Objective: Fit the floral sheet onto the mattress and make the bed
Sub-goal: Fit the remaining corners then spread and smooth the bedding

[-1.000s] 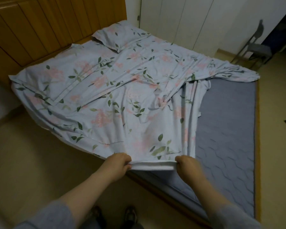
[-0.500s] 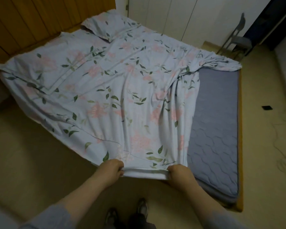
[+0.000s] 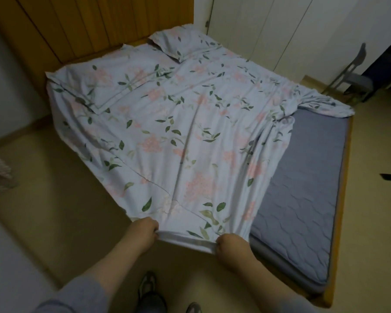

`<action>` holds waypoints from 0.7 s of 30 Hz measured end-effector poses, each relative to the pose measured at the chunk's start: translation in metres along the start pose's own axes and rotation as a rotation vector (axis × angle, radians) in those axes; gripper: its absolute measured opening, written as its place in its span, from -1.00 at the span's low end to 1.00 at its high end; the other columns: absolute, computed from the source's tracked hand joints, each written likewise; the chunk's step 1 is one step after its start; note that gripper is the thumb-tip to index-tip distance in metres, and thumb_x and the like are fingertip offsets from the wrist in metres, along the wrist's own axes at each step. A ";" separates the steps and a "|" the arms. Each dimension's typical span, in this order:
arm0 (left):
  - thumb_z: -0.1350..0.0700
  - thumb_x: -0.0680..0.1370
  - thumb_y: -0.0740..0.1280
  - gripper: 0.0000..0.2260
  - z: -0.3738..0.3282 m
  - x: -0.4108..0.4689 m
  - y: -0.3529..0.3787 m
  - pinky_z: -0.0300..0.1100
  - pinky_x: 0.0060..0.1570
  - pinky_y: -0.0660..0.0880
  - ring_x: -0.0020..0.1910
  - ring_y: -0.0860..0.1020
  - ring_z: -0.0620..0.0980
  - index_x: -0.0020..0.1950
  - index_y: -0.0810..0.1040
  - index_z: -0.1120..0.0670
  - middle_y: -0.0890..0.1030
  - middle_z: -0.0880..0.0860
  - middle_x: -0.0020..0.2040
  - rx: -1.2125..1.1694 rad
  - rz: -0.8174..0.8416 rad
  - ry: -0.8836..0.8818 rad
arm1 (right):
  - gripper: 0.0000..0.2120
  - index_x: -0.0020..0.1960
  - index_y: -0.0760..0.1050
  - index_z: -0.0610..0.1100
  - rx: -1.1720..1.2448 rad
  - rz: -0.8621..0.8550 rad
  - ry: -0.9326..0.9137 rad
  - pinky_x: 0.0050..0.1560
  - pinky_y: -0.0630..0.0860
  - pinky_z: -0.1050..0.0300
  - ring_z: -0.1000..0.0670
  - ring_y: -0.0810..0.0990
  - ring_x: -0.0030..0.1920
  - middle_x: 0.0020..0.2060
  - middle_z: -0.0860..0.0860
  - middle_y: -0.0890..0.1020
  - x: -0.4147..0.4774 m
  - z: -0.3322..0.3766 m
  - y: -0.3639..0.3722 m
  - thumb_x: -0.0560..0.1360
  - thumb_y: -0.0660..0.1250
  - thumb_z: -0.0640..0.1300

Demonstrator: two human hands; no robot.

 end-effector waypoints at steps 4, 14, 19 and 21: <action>0.10 0.56 0.25 -0.87 0.004 -0.009 0.018 -0.22 -0.10 0.38 0.01 0.54 0.05 -0.03 0.56 0.10 0.56 0.10 0.08 -0.002 -0.014 -0.048 | -0.74 0.11 0.55 -0.13 -0.043 0.000 -0.015 0.11 0.50 0.12 -0.05 0.57 0.04 0.05 -0.09 0.59 -0.005 0.001 0.008 0.56 0.14 -0.09; 0.17 0.57 0.21 -0.79 0.001 -0.012 0.041 -0.24 -0.06 0.40 0.03 0.52 0.02 0.15 0.55 0.13 0.54 0.10 0.09 -0.080 0.098 -0.178 | -0.66 0.30 0.44 -0.04 0.143 0.064 -0.060 0.21 0.48 0.15 -0.02 0.53 0.13 0.18 -0.04 0.53 -0.019 -0.006 0.021 0.53 0.21 -0.10; 0.20 0.58 0.20 -0.76 -0.010 -0.004 0.031 -0.24 0.06 0.41 0.17 0.51 0.05 0.23 0.52 0.14 0.51 0.10 0.21 -0.067 0.096 -0.159 | -0.55 0.45 0.29 -0.04 0.125 0.035 -0.085 0.34 0.35 0.11 -0.05 0.42 0.32 0.37 -0.03 0.41 -0.015 -0.009 0.015 0.56 0.18 -0.07; 0.21 0.58 0.20 -0.84 -0.015 0.004 0.028 -0.26 0.02 0.39 0.16 0.51 0.03 0.10 0.53 0.15 0.51 0.06 0.15 -0.058 0.111 -0.146 | -0.57 0.43 0.30 -0.03 0.128 0.024 -0.074 0.33 0.36 0.12 -0.04 0.43 0.31 0.36 -0.02 0.42 -0.012 -0.010 0.013 0.57 0.18 -0.08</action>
Point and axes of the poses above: each hand's wrist, its own x-axis towards the middle knuckle, its own y-axis out of the palm, z = x × y, the point moved 1 cm from there along x, towards the middle knuckle
